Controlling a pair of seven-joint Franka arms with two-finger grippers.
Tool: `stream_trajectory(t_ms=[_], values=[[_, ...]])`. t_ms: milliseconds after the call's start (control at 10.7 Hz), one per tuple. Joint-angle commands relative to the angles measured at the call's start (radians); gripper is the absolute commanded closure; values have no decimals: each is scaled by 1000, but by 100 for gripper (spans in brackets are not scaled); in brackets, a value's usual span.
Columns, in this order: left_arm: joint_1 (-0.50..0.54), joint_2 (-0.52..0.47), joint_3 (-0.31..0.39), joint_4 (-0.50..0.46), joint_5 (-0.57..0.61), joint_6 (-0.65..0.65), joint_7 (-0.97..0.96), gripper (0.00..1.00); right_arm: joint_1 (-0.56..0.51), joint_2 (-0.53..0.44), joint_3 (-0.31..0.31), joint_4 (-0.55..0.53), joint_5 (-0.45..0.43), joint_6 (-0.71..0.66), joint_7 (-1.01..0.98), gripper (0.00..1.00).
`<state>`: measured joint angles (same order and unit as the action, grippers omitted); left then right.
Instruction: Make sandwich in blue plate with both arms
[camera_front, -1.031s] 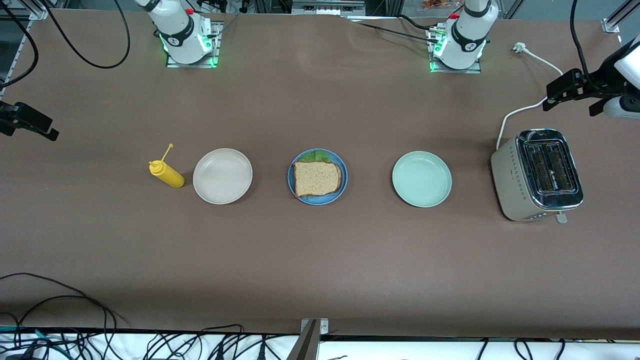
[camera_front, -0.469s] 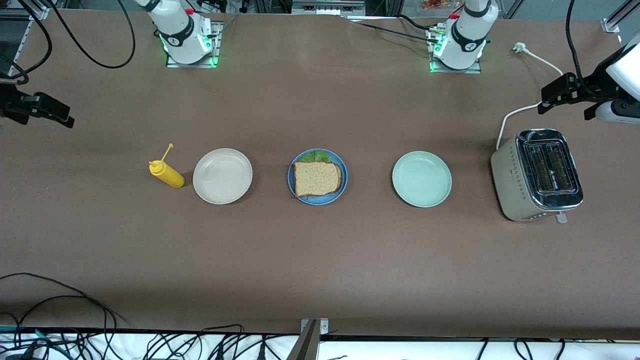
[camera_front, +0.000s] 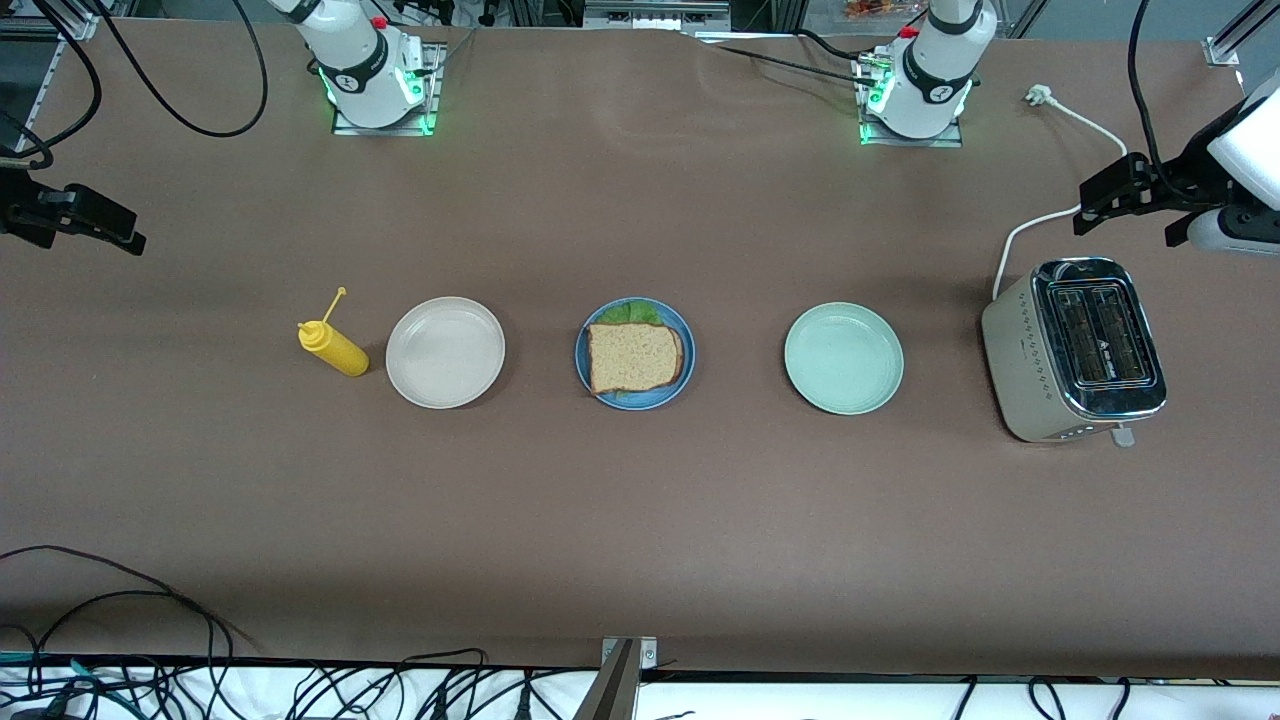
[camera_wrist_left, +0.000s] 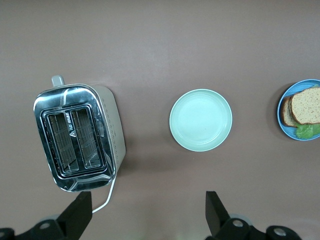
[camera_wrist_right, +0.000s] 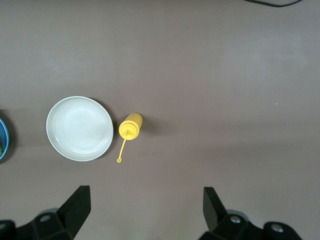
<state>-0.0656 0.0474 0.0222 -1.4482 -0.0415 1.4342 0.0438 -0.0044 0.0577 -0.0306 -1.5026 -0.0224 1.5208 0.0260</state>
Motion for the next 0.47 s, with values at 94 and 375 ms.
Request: stream_trajectory(t_ms=[94, 375], values=[[-2, -24, -1, -26, 19, 18, 18, 0, 0, -2, 3, 19, -10, -25, -9, 0], [-5, -24, -1, -21, 20, 18, 18, 0, 0, -2, 3, 19, -10, -25, -9, 0]])
